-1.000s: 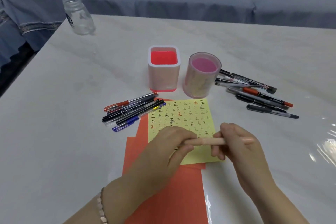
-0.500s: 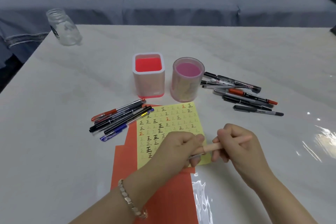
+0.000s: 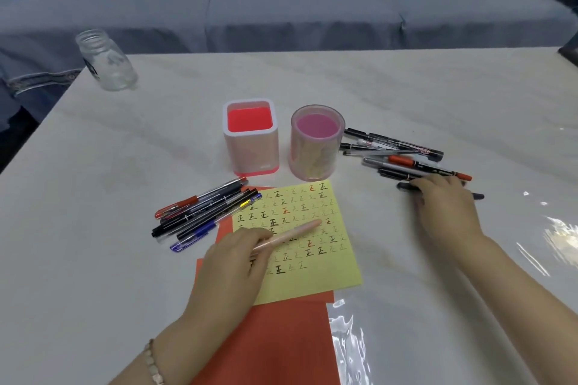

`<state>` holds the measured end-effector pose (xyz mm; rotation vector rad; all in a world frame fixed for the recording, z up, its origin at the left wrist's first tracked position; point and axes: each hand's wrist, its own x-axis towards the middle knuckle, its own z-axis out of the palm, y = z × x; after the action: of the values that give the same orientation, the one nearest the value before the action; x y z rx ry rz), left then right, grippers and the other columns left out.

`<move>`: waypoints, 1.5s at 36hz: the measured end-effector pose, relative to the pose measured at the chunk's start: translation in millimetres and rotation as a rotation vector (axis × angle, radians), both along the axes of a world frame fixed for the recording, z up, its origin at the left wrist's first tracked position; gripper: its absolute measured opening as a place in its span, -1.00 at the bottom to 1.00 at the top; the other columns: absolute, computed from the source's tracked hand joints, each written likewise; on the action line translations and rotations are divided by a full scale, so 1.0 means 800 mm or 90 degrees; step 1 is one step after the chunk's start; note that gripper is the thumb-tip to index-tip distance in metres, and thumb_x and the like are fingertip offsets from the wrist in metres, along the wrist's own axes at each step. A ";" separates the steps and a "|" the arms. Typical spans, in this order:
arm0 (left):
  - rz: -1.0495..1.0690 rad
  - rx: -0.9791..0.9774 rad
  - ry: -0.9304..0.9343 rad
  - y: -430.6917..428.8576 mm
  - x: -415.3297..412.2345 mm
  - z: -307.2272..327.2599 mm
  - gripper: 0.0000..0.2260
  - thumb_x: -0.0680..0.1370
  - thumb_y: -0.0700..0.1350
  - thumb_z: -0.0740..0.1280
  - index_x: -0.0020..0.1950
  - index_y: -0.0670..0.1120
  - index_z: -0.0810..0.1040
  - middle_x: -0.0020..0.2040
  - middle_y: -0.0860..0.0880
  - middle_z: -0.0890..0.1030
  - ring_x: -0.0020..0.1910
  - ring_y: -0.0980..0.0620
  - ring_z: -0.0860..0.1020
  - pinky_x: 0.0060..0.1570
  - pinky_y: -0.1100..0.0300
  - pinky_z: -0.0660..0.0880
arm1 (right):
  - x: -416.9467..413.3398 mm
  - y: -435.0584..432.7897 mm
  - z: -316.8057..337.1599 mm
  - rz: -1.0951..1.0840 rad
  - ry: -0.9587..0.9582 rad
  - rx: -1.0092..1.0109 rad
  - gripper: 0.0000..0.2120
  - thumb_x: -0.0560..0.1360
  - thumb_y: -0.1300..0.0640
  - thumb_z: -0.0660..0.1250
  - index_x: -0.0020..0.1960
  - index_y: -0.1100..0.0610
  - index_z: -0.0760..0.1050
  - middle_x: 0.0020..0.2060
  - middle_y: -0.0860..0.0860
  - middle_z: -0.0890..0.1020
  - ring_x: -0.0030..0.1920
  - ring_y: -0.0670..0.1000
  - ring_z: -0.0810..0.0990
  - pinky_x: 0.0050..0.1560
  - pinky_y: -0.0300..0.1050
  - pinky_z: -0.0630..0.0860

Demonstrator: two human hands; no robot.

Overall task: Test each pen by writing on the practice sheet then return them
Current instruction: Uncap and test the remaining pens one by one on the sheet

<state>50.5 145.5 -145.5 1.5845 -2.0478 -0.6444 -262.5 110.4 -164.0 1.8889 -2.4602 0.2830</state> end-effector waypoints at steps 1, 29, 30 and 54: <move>0.013 -0.020 -0.010 0.000 0.006 -0.003 -0.84 0.54 -0.09 0.30 0.11 0.02 0.57 -0.09 0.23 0.49 -0.09 0.18 0.44 -0.02 0.24 0.38 | -0.001 -0.001 -0.003 0.005 0.004 -0.003 -0.71 0.38 0.46 0.28 0.06 0.27 0.58 0.01 0.22 0.62 0.03 0.29 0.46 -0.02 0.10 0.37; -0.218 -0.185 0.032 0.006 0.009 0.009 -0.62 0.59 0.17 0.06 0.20 -0.04 0.42 -0.07 0.01 0.63 -0.07 0.15 0.48 -0.06 0.28 0.38 | 0.185 0.055 0.075 0.524 -0.330 0.092 -0.73 0.44 0.08 0.22 0.07 -0.02 0.59 -0.29 -0.15 0.52 -0.22 -0.28 0.44 -0.17 -0.38 0.35; -0.207 -0.180 0.043 0.007 0.008 0.009 -0.62 0.59 0.16 0.06 0.18 -0.06 0.47 -0.14 0.00 0.63 -0.13 0.14 0.48 -0.12 0.27 0.39 | 0.185 0.056 0.075 0.534 -0.290 0.044 -0.77 0.43 0.09 0.24 0.03 0.00 0.60 -0.28 -0.11 0.58 -0.21 -0.22 0.48 -0.16 -0.35 0.38; -0.153 0.106 0.226 0.030 -0.010 0.026 -0.66 0.47 0.19 0.11 -0.19 -0.04 0.48 -0.37 -0.01 0.44 -0.41 0.10 0.36 -0.38 0.24 0.25 | 0.225 0.074 0.069 0.017 -0.952 -0.065 -0.57 0.51 0.23 0.27 -0.46 0.16 0.18 -0.68 -0.07 0.25 -0.64 -0.12 0.18 -0.61 -0.36 0.16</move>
<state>42.7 169.2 -124.5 1.2071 -1.9655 -1.1230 -82.2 170.0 -108.9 1.8909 -2.7848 2.4931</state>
